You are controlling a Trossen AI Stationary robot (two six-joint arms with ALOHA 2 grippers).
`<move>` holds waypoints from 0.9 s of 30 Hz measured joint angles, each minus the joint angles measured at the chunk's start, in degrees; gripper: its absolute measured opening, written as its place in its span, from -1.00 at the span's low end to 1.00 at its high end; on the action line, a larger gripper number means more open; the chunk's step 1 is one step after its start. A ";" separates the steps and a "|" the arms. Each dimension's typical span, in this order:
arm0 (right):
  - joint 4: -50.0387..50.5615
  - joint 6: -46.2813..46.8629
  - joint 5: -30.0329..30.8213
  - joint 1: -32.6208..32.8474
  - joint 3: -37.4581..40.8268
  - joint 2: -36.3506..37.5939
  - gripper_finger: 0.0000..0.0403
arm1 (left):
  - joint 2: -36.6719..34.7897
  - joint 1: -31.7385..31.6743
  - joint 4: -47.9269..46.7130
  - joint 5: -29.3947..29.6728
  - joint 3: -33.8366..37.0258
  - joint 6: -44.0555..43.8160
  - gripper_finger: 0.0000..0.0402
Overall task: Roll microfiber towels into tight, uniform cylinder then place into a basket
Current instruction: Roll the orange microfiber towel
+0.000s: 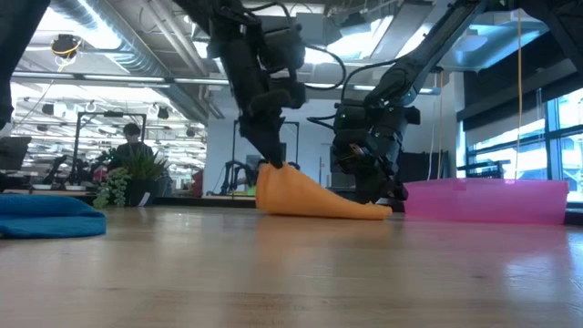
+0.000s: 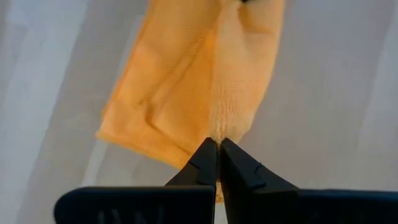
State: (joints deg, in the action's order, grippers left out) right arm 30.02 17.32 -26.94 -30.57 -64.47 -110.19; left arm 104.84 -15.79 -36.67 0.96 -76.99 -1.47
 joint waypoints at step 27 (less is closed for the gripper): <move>1.02 0.09 1.90 1.42 -0.07 0.02 -0.96 | 5.52 -4.25 7.64 4.33 -0.20 3.10 -1.00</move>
State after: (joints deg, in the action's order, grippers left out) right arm 31.03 17.41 -25.04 -29.14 -64.53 -110.17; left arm 110.35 -20.03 -29.02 5.29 -77.19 1.63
